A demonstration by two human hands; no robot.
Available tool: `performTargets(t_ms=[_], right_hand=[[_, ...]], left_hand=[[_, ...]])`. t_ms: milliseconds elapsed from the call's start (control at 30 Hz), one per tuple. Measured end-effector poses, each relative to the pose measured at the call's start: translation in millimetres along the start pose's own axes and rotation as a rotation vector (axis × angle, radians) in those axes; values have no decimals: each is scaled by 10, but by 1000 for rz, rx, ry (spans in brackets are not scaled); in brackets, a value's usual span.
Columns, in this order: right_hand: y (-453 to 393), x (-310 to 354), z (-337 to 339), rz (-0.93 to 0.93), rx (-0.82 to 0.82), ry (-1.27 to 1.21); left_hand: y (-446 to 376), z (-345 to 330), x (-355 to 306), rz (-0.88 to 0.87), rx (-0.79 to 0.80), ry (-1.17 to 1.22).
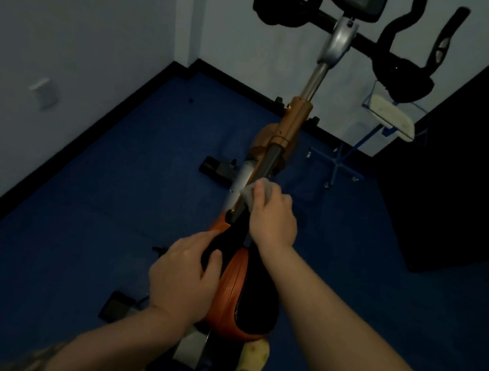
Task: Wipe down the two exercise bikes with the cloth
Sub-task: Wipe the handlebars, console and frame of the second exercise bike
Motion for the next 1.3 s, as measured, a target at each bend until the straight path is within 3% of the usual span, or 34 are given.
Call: performTargets(t_ms=[67, 133, 267, 333, 400, 467, 567, 633, 700, 767, 833, 933, 1000, 1067, 1200, 1300], right_hand=[[149, 111, -37, 421, 26, 206], [230, 155, -84, 684, 85, 218], [-182, 123, 10, 830, 265, 173], [-384, 131, 40, 727, 323, 129], [-336, 159, 15, 697, 264, 151], [-74, 159, -26, 881, 168, 192], [3, 59, 60, 1166, 281, 84], [-211, 29, 110, 1170, 385, 126], [-435, 25, 145, 996, 429, 133], [-450, 42, 106, 930, 348, 283], [-186, 63, 49, 1030, 261, 397], [189, 14, 72, 1196, 361, 88], [77, -2, 142, 1321, 497, 51], [-210, 0, 194, 1294, 563, 67], [-334, 69, 116, 1021, 414, 175], [11, 134, 36, 1173, 309, 178]], left_hand=[[6, 16, -22, -10, -15, -3], [10, 22, -40, 5, -20, -19], [28, 46, -31, 55, -10, -24], [35, 56, -53, 76, -15, -9], [37, 58, -75, 99, -24, 4], [54, 73, -84, 115, -30, 9], [103, 68, -84, 124, -84, -8], [126, 61, -88, 157, -196, -53], [189, 49, -78, 236, -331, -84], [306, -16, -74, 339, -438, -37], [441, -157, -118, 459, -552, 86], [585, -359, -221, 650, -719, 282], [599, -400, -263, 695, -767, 323], [585, -394, -270, 667, -783, 297], [568, -392, -247, 634, -789, 272], [571, -389, -232, 621, -809, 259]])
Point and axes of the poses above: each hand's wrist, its own y-axis away from the middle knuckle, its own z-axis out of the back of the hand, x = y × z, the point moved 4 cm from there along -y, towards the middle knuckle, and after that the axes turned 7 degrees about z, right-handed, at the moved point
